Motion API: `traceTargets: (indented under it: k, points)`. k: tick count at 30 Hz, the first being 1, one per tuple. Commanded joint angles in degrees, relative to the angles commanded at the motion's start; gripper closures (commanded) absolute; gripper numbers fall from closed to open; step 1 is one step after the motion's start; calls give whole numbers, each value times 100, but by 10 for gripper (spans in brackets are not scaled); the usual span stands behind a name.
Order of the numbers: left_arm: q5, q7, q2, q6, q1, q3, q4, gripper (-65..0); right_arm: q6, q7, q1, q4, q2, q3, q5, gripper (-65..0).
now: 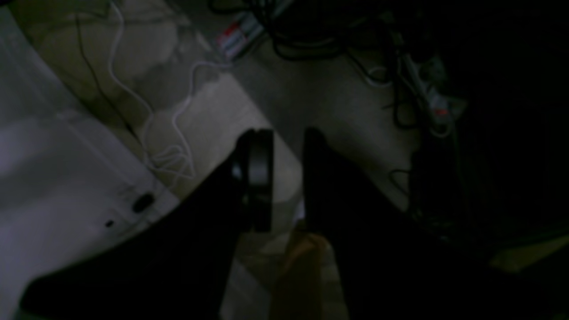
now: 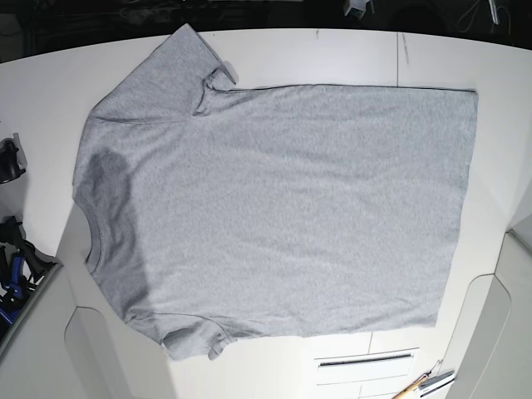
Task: Fold the T-shirt properly
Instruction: 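Move both grippers toward the shoulder corners of the grey T-shirt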
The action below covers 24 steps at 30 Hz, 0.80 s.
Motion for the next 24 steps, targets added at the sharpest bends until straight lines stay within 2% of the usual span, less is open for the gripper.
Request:
traceTargets:
  k: [2,5,8,11,14,16,17,21,24]
  points:
    - [-4,116,-2,-164,299,-479,393,-95,2,-2,-328,433,195,0,262,-112]
    - [-83,249,-2,-164,737,-925,1008,-95,4,-44,-804,1128,509,0,522,-112]
    - [-455,470,-2,-162,1224,-1036,1698,-95,4,-81,-1298,1853,846,15,579,-112]
    - [-474,466,-4,-162,1759,-1036,2472,-95,-4,-236,-1722,2605,1163,52,581,-112]
    - [-476,525,-2,-162,2260,-1113,3296,-95,0,-577,-2076,3338,1335,363,603,-112]
    - [-616,533,-2,-164,2603,-1217,3829,-95,4,-732,-2343,3803,1397,702,852,-112]
    - [-645,533,-4,-162,2747,-1276,4074,-95,76,-732,-2470,4022,1405,892,957,-112]
    - [-651,590,-2,-162,3126,-1565,4885,-95,612,-750,-2791,4763,1405,1600,1379,-112]
    - [-688,605,-2,-162,3362,-1779,5311,-95,739,-872,-2983,5228,1405,2046,1784,-112]
